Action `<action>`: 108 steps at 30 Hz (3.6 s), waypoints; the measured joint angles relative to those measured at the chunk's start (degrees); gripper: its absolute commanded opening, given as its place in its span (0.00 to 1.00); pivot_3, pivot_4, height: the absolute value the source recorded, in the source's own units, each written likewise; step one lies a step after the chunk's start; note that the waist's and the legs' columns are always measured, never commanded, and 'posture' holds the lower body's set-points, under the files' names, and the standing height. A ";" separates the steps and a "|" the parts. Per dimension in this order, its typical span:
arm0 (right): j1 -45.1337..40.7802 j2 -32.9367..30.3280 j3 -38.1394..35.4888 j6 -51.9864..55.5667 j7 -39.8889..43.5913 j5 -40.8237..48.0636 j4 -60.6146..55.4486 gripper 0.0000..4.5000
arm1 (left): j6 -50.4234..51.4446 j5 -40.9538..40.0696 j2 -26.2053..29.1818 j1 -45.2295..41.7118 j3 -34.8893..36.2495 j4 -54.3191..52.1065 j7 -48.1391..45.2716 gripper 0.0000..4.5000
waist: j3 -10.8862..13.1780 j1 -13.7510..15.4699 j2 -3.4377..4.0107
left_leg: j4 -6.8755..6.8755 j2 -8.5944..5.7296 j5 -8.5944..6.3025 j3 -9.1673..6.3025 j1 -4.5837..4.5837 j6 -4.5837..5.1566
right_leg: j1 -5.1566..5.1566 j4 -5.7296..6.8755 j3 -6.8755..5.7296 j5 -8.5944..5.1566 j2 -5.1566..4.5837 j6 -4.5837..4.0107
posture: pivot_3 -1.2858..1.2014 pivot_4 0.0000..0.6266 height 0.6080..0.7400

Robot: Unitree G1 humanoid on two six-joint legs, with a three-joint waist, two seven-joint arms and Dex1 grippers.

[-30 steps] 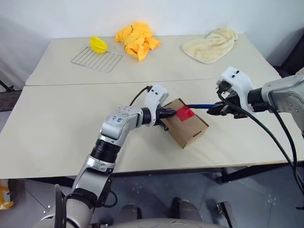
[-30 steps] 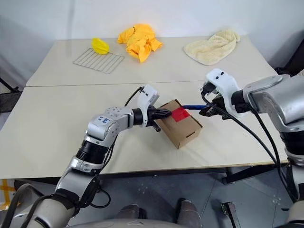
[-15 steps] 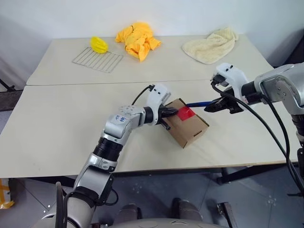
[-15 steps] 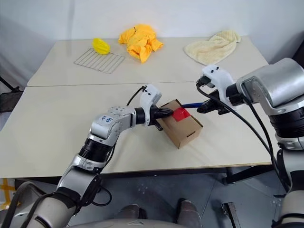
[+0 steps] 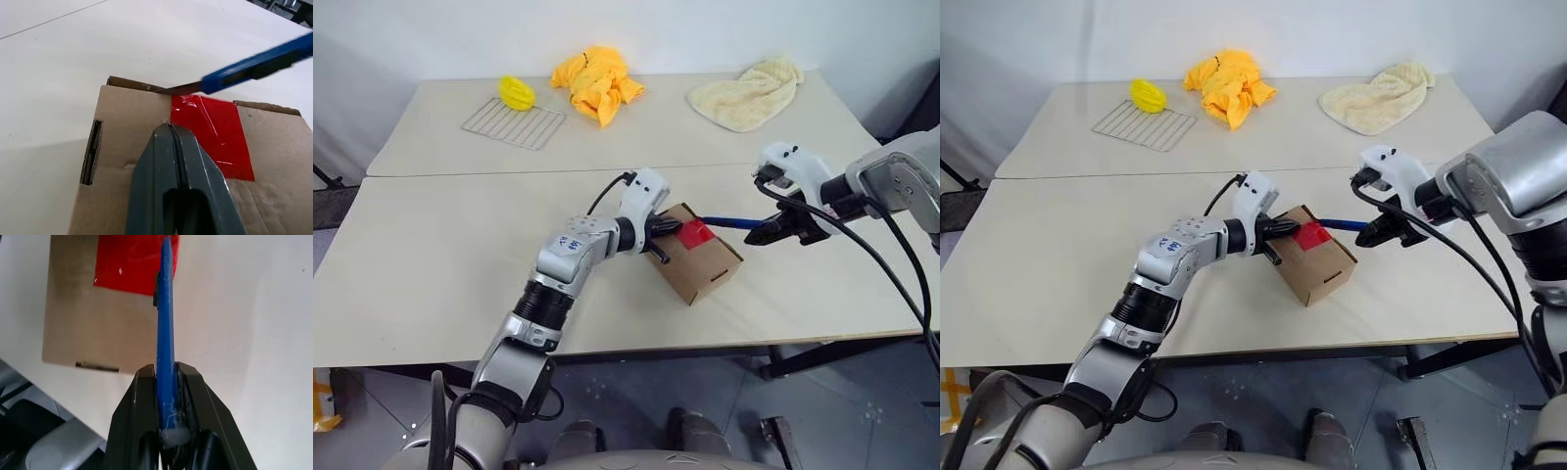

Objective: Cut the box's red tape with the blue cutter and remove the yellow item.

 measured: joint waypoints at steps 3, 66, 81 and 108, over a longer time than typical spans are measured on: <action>0.00 -0.36 0.18 0.01 0.29 0.20 -0.45 0.04 | -0.25 0.04 -0.03 0.00 0.00 0.13 0.18 0.00 | 0.00 -0.04 0.00 | 0.00 0.00 0.00 0.00 0.01 0.00 | 0.00 0.01 0.01 0.00 0.00 0.00 | 0.52 0.24 1.00; -14.52 -10.75 28.60 -9.51 33.95 -13.92 -3.08 0.04 | -6.43 4.66 -2.21 -1.96 -0.11 5.44 3.16 0.00 | 0.00 -0.10 0.00 | 0.10 0.03 -0.06 -0.07 0.01 -0.07 | 0.03 0.00 0.00 0.01 -0.01 -0.01 | 0.52 0.24 1.00; 10.00 -15.33 -12.70 -11.41 16.15 -10.89 -9.09 0.04 | -6.51 6.11 -2.20 -0.92 -0.76 3.86 2.24 0.00 | -0.02 0.07 -0.07 | 0.12 0.08 -0.08 -0.08 -0.02 -0.04 | 0.08 -0.05 -0.10 0.04 -0.03 -0.03 | 0.52 0.24 1.00; 58.23 17.05 -46.36 -46.59 -22.91 -21.17 -2.62 1.00 | 7.26 1.87 4.27 -2.31 6.38 -2.74 -2.71 0.00 | -0.12 -0.12 -0.08 | 0.25 0.07 -0.05 0.01 -0.03 0.00 | 0.09 0.00 -0.02 0.06 0.03 0.02 | 0.52 0.24 1.00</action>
